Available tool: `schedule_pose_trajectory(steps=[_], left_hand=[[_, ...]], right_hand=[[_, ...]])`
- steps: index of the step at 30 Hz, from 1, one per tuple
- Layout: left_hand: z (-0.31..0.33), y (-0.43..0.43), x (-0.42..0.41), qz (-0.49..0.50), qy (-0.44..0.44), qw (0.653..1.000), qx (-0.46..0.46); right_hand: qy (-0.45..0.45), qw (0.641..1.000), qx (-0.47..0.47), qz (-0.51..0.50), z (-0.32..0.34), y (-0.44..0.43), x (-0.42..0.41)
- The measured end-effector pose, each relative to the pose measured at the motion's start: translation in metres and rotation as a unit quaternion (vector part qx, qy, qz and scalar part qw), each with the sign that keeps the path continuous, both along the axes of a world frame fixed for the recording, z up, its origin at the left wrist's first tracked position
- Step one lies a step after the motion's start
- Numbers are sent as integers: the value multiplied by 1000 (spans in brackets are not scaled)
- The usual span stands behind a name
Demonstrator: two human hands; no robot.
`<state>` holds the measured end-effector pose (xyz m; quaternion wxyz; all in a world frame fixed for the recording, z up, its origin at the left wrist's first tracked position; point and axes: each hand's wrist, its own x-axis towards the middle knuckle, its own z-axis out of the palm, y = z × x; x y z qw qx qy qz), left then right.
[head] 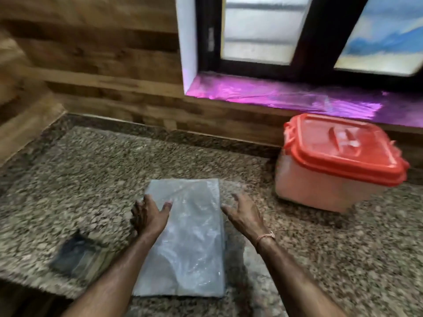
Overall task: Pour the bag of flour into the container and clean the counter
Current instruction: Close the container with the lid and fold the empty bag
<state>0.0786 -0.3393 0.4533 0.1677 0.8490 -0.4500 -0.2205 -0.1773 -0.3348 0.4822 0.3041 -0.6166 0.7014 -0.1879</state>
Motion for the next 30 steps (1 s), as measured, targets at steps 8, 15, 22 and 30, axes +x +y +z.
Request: schedule_pose_trajectory(steps=[8, 15, 22, 30], left_hand=[[-47, 11, 75, 32, 104, 991, 84], [-61, 11, 95, 65, 211, 973, 70], [-59, 13, 114, 57, 270, 958, 76], [21, -40, 109, 54, 369, 925, -76]], right_hand=[[-9, 973, 173, -152, -75, 2, 59], [-17, 953, 202, -225, -71, 4, 71], [-264, 882, 267, -285, -80, 24, 70], [-392, 879, 110, -246, -5, -23, 68]])
